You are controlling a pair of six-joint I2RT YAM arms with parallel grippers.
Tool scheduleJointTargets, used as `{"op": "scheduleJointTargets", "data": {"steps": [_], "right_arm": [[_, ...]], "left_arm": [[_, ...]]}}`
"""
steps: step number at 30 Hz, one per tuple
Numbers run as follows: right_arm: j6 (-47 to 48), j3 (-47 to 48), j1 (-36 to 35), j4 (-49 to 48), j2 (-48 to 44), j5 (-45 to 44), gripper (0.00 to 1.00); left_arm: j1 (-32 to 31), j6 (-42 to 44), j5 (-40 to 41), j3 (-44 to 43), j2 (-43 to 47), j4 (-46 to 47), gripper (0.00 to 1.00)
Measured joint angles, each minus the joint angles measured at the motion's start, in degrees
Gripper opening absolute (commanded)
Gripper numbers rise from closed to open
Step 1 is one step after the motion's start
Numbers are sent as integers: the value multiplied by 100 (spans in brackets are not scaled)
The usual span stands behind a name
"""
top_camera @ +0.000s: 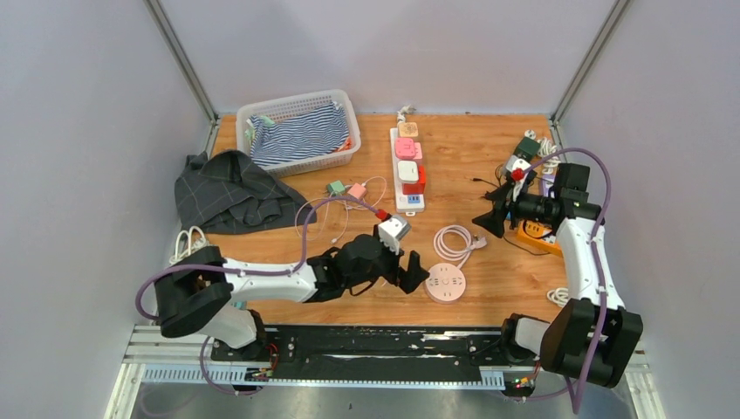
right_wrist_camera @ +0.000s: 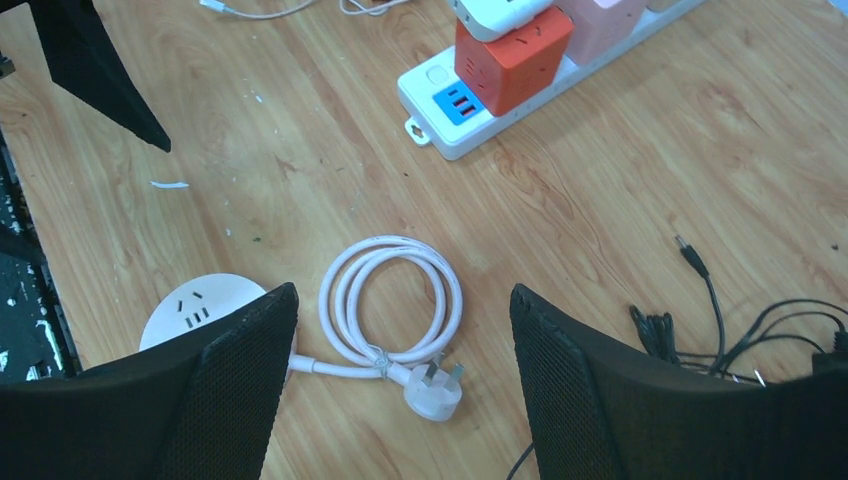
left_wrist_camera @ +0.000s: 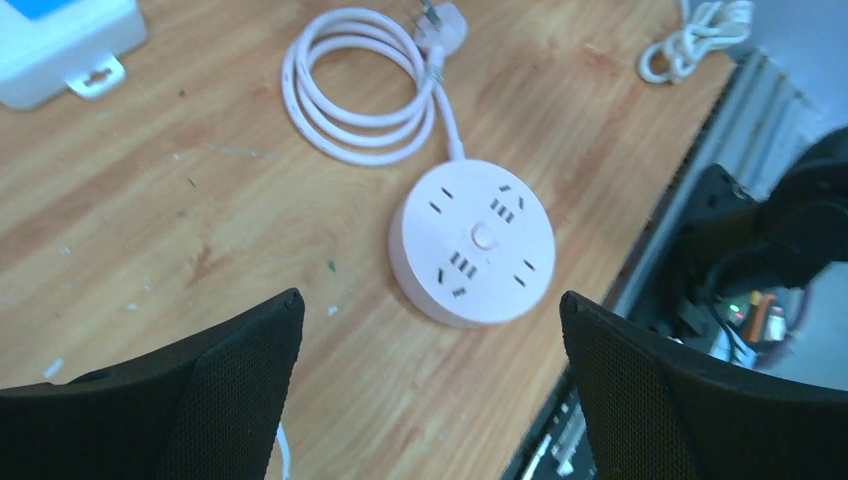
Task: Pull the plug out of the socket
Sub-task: Move the socket to the corner of the board.
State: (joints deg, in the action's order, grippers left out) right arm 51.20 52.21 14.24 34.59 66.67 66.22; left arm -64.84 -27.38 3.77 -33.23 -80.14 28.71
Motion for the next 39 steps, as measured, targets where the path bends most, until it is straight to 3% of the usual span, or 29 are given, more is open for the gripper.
{"op": "scheduleJointTargets", "data": {"steps": [5, 9, 12, 15, 25, 39], "right_arm": [[-393, 90, 0, -79, 2, -431, 81], [-654, 92, 0, -162, 13, -752, 81], [-763, 92, 0, -208, 33, -887, 81], [-835, 94, 0, -225, 37, -973, 82], [-940, 111, 0, -260, 79, -1104, 82], [-957, 122, 2, -291, 79, -1108, 82]], "left_arm": [[-149, 474, 564, -1027, -745, -715, 99], [-173, 737, 925, -1777, -1580, -955, 87], [-114, 754, 1134, -2238, -2122, -1093, 69], [-52, 748, 1353, -2632, -2542, -1167, 62], [66, 743, 1585, -3589, -3493, -1239, 55], [98, 774, 1882, -4240, -4247, -1600, 33]]}}
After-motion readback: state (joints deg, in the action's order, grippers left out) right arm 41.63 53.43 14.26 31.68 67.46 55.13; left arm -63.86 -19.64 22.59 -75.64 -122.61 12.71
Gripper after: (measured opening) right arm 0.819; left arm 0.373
